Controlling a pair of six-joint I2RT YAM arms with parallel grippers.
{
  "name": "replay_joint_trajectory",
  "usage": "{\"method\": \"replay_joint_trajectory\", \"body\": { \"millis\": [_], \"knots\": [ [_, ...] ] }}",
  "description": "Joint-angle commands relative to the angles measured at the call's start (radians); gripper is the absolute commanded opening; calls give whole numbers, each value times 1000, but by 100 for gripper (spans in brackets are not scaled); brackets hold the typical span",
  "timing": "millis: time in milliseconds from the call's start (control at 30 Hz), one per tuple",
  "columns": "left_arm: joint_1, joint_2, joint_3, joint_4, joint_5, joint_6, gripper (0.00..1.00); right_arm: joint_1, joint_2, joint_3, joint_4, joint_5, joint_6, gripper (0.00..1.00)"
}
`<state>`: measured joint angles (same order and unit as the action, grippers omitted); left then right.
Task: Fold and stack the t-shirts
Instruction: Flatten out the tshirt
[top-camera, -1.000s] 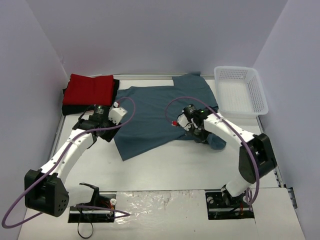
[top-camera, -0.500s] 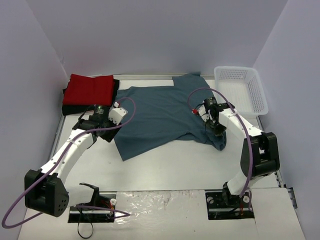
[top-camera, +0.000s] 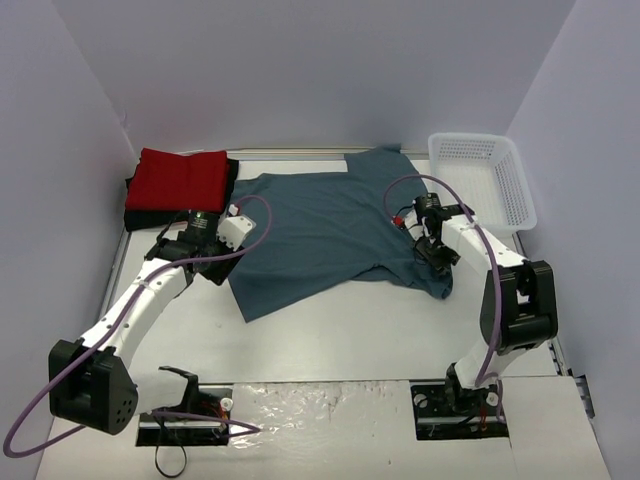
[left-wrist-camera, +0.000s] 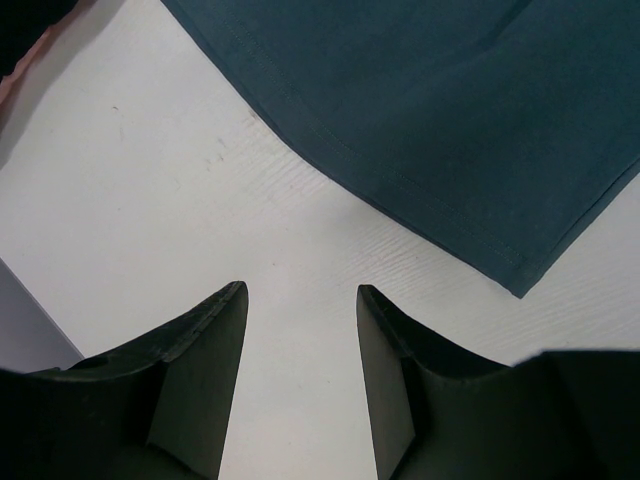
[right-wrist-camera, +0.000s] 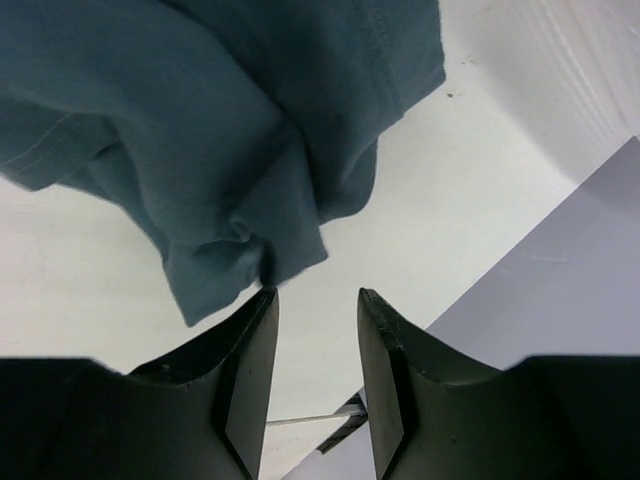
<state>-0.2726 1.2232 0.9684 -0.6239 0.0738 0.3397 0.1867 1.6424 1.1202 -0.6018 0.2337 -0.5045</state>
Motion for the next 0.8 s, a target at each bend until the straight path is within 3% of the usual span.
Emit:
{"method": "replay_joint_trajectory", "body": {
  "millis": [0,167,367,767],
  "knots": [
    [7,-18,-3,-8,3,12,47,20,-73,56,-110,-60,-32,34],
    [9,-5,-5,0,1,10,47,103,-127,89,-162,-190,-51,29],
    [9,15,-19,26,-26,-1,46,194,-24,102,-150,-275,-42,29],
    [9,9,-25,35,-45,-10,46,211,164,95,-63,-249,-35,30]
  ]
}}
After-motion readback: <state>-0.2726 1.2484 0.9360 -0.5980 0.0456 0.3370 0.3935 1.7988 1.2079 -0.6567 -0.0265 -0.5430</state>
